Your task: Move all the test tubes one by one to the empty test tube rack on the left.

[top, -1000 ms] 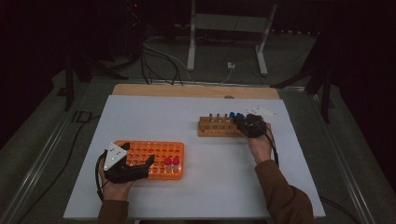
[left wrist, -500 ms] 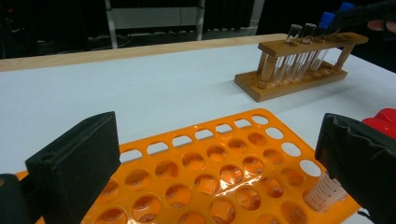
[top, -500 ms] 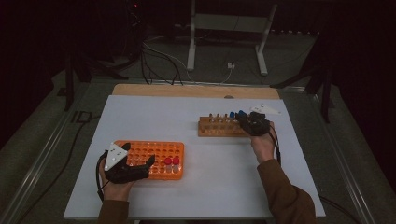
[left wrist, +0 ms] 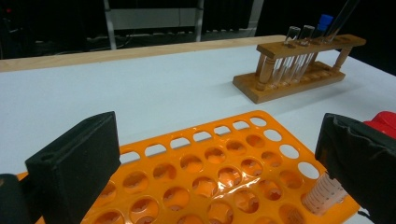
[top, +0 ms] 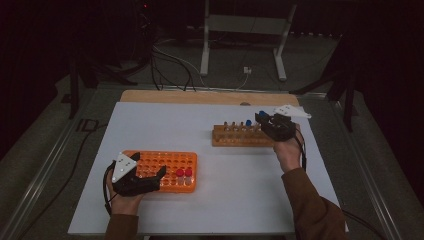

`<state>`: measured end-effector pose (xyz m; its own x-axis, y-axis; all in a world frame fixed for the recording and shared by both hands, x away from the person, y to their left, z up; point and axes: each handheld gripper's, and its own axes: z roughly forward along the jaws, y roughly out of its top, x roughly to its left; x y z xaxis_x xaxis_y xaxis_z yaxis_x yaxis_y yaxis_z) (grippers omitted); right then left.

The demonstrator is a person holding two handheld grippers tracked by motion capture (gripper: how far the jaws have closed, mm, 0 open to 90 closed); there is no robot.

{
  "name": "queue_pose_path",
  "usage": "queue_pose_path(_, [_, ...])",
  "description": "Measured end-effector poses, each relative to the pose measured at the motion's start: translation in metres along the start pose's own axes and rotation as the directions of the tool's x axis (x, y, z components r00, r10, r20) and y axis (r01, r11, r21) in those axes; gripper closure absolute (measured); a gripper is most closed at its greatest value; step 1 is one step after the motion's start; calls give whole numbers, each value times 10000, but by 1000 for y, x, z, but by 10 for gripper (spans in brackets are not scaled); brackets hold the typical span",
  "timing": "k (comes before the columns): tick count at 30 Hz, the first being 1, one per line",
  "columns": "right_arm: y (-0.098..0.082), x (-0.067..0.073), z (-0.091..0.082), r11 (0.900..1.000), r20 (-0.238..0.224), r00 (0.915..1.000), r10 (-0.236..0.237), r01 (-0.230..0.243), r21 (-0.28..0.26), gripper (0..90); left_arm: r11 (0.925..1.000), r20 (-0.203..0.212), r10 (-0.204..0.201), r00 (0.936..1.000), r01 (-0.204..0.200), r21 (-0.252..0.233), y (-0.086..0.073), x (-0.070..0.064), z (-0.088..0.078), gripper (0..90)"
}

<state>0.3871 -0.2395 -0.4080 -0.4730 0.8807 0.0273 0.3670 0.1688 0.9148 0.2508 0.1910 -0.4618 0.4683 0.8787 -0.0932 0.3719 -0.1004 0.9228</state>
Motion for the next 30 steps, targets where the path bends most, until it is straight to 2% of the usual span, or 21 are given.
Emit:
queue_pose_path(3, [4, 1, -5, 10000, -225, 9997, 11, -13, -77, 763, 9999, 8, 105, 9999, -105, -129, 3, -3, -2, 7])
queue_pose_path(7, [6, 6, -10, 9999, -518, 9986, -126, 120, -114, 763, 9999, 64, 55, 10000, -54, -157, 7, -5, 0, 7])
queue_pose_path(14, [4, 25, -12, 9999, -1315, 9912, -166, 168, 6, 762, 9989, 247, 413, 9988, -407, -250, 20, -10, 1, 7])
queue_pose_path(21, [3, 53, -8, 9987, -2128, 9759, -473, 504, 89, 760, 9978, 518, 626, 9967, -613, -265, 29, -14, 8, 7])
queue_pose_path(25, [4, 64, -8, 9996, -2730, 9617, -253, 282, 67, 760, 9971, 701, 742, 9948, -727, -228, 32, -16, 13, 7])
queue_pose_path(30, [5, 77, -5, 9989, -3079, 9507, -368, 440, 163, 760, 9964, 1026, 845, 9911, -838, -110, 39, -19, 22, 7])
